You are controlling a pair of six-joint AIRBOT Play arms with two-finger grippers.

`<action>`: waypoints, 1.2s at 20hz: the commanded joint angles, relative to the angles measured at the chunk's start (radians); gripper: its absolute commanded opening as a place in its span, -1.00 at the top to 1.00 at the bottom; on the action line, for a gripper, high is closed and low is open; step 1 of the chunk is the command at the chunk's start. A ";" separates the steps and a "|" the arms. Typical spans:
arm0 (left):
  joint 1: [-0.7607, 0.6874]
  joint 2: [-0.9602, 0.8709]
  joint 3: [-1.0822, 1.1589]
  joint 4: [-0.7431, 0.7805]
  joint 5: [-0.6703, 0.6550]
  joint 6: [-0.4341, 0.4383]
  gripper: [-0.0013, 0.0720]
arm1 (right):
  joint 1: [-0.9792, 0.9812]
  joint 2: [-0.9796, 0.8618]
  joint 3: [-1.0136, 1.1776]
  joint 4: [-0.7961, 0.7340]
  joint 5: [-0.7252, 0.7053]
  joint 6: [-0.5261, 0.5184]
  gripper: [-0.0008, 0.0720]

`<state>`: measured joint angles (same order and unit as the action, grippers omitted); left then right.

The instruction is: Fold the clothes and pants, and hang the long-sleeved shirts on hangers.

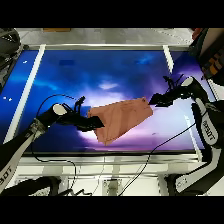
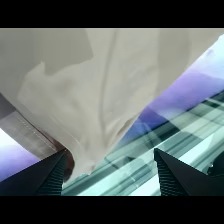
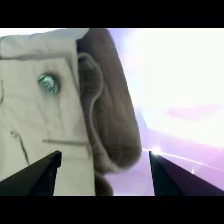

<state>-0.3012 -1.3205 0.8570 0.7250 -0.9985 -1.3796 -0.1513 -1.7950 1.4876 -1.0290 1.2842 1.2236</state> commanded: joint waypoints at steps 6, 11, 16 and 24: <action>0.010 -0.002 0.000 0.008 0.151 0.000 -0.60 | 0.003 -0.132 0.053 0.068 -0.010 0.019 -0.68; 0.010 -0.035 -0.001 0.008 0.183 0.075 -0.55 | 0.011 -0.174 0.054 0.134 0.063 0.011 -0.67; 0.010 -0.095 0.000 0.008 0.206 0.087 -0.55 | 0.072 -0.221 0.032 0.264 0.288 -0.093 -0.65; 0.013 -0.106 0.007 0.008 0.213 0.169 0.39 | 0.253 -0.218 0.031 0.308 0.219 -0.147 0.94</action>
<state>-0.2913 -1.4242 0.8581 0.7326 -0.7910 -1.2438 0.0441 -2.0144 1.5185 -0.7517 1.4986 1.0931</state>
